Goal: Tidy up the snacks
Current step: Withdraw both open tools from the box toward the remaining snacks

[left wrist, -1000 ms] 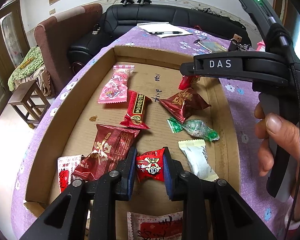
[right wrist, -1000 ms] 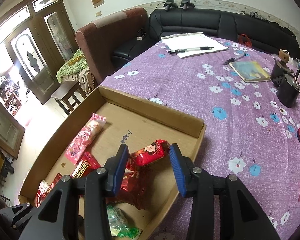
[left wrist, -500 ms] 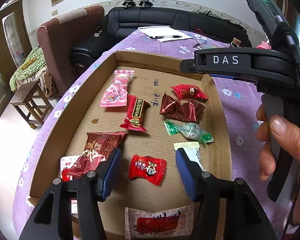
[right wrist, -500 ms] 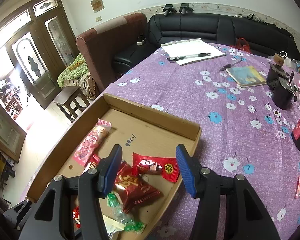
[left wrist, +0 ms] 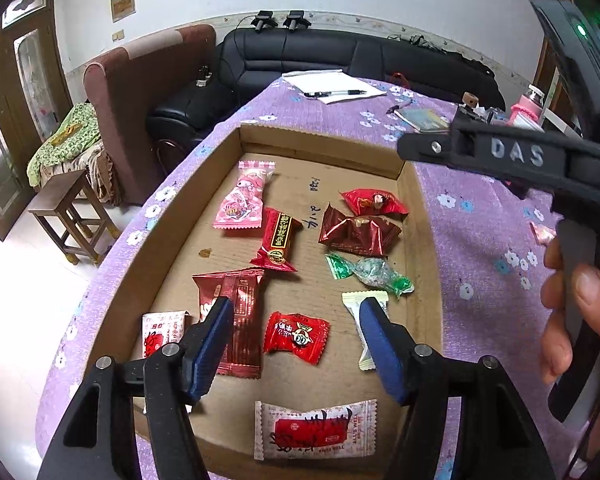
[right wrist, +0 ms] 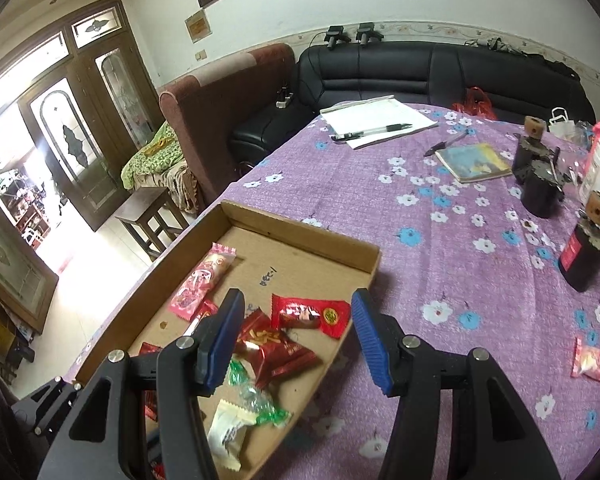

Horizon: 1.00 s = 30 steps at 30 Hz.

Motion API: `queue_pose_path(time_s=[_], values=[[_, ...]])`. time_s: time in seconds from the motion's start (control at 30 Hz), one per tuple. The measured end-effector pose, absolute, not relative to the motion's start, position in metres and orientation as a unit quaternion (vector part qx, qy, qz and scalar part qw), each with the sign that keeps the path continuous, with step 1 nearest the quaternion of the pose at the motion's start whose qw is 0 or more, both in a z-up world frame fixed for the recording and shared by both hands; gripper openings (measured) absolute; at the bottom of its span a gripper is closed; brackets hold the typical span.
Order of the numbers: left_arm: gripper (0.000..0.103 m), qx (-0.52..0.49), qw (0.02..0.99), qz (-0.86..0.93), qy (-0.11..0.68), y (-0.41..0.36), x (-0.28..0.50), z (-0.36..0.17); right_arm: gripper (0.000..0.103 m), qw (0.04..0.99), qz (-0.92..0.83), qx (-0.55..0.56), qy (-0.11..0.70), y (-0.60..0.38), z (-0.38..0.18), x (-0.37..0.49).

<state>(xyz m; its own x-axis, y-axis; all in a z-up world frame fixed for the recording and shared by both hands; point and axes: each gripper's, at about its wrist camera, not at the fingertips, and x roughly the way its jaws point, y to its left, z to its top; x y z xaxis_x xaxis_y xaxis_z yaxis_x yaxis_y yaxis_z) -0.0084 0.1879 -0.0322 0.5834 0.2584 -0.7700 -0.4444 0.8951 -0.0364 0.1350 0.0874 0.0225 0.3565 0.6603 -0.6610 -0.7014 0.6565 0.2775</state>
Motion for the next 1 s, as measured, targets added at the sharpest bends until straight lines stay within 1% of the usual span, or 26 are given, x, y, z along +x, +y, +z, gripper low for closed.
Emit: queue_pose_path(time_s=[0.07,0.13,0.33,0.47,0.7,0.8,0.87,1.0], values=[[0.075,-0.115,0.884,0.202,0.406,0.187,-0.01,-0.03,0.055,0.822,0.415,-0.022,0.389,0.082,0.022,0.133],[0.077,-0.114,0.886,0.206,0.398,0.186,-0.013,-0.026,0.055,0.823,0.415,-0.02,0.388,0.077,0.022,0.13],[0.078,-0.111,0.895,0.205,0.38,0.178,-0.019,-0.016,0.055,0.823,0.415,0.001,0.387,0.049,0.022,0.121],[0.083,-0.109,0.901,0.203,0.368,0.17,-0.023,-0.012,0.056,0.828,0.41,0.017,0.382,0.02,0.022,0.114],[0.084,-0.089,0.908,0.194,0.361,0.145,-0.022,-0.007,0.056,0.834,0.391,0.04,0.386,-0.021,0.016,0.116],[0.087,-0.083,0.91,0.188,0.359,0.135,-0.022,-0.004,0.056,0.837,0.383,0.048,0.388,-0.041,0.012,0.115],[0.092,-0.08,0.913,0.187,0.354,0.129,-0.023,-0.003,0.057,0.84,0.375,0.052,0.389,-0.056,0.007,0.113],[0.093,-0.079,0.918,0.171,0.35,0.113,-0.02,-0.005,0.057,0.843,0.36,0.059,0.395,-0.083,-0.004,0.109]])
